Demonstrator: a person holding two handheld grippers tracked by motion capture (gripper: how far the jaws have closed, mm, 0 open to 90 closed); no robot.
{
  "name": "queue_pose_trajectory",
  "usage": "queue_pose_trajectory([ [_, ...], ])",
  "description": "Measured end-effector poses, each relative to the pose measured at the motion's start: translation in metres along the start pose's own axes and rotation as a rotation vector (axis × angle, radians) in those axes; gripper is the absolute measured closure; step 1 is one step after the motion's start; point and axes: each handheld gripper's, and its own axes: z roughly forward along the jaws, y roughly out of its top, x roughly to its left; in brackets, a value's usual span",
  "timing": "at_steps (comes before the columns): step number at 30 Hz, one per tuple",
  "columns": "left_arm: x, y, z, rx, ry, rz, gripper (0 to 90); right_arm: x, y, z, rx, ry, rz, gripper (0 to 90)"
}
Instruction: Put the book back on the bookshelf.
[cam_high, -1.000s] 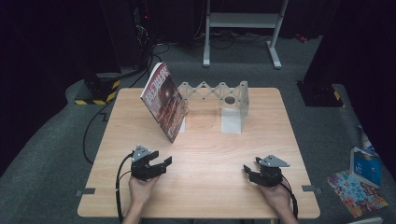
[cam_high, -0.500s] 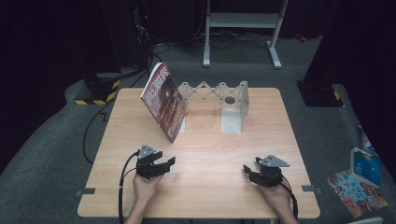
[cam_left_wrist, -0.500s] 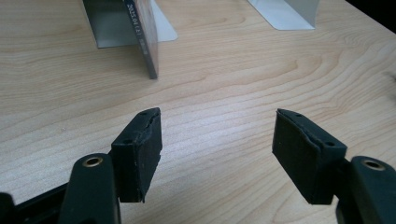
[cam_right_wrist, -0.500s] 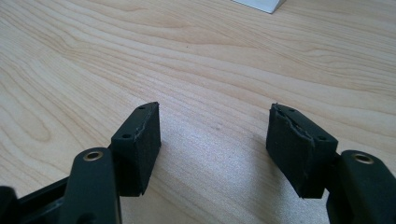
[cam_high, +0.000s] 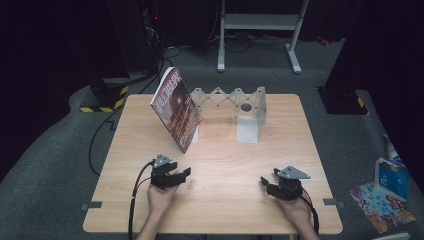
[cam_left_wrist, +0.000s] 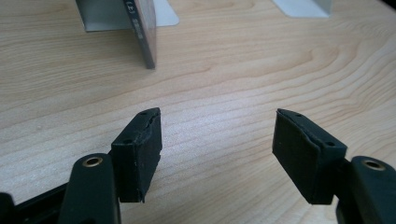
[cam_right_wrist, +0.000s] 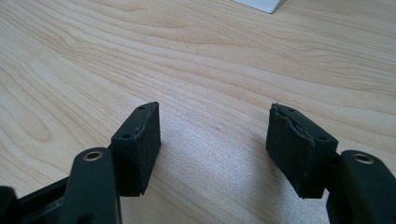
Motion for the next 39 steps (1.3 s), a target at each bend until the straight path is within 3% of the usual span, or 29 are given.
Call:
queue_pose_trajectory([
  [1, -0.003, -0.001, 0.003, 0.007, 0.021, 0.027, 33.5, 0.0, 0.0, 0.0, 0.0, 0.0, 0.0, 35.4],
  [4, -0.003, -0.001, 0.005, 0.01, 0.033, 0.037, 33.4, 0.0, 0.0, 0.0, 0.0, 0.0, 0.0, 35.3],
  [19, -0.005, -0.003, 0.012, 0.015, 0.072, 0.055, 33.4, 0.0, 0.0, 0.0, 0.0, 0.0, 0.001, 35.3],
  [31, -0.016, -0.008, 0.015, 0.007, 0.155, 0.138, 33.5, 0.0, 0.0, 0.0, 0.0, -0.001, 0.003, 35.1],
  [39, -0.015, -0.009, 0.015, 0.003, 0.156, 0.138, 33.4, 0.0, 0.0, 0.0, 0.0, -0.007, 0.009, 34.9],
])
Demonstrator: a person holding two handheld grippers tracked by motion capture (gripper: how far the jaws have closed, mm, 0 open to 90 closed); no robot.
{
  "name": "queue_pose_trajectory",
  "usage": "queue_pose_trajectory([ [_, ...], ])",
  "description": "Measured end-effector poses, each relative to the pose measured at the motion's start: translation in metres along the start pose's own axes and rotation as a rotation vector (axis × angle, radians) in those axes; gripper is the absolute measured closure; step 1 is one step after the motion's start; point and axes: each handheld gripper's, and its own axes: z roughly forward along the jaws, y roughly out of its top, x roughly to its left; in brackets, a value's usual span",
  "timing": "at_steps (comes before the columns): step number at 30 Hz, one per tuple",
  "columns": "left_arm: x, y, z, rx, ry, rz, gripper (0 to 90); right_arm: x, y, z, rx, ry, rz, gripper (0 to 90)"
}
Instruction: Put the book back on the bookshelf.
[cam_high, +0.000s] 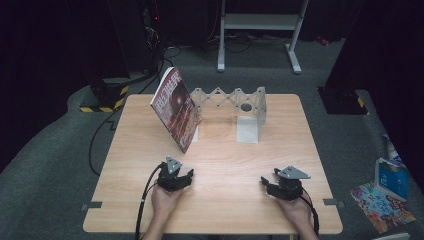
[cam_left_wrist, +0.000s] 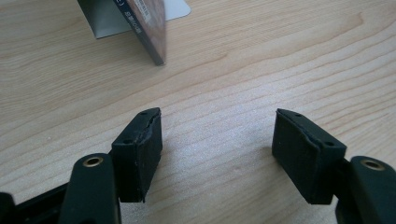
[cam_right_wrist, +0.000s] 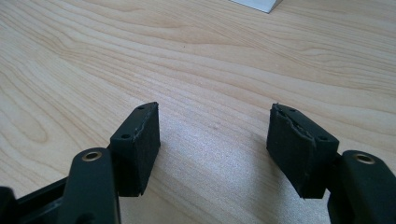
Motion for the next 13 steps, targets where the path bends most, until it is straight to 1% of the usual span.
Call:
queue_pose_trajectory([
  [13, -0.0008, -0.0003, -0.0001, -0.002, 0.001, -0.001, 33.4, -0.0002, 0.0, 0.0, 0.0, -0.002, 0.0, 34.7],
])
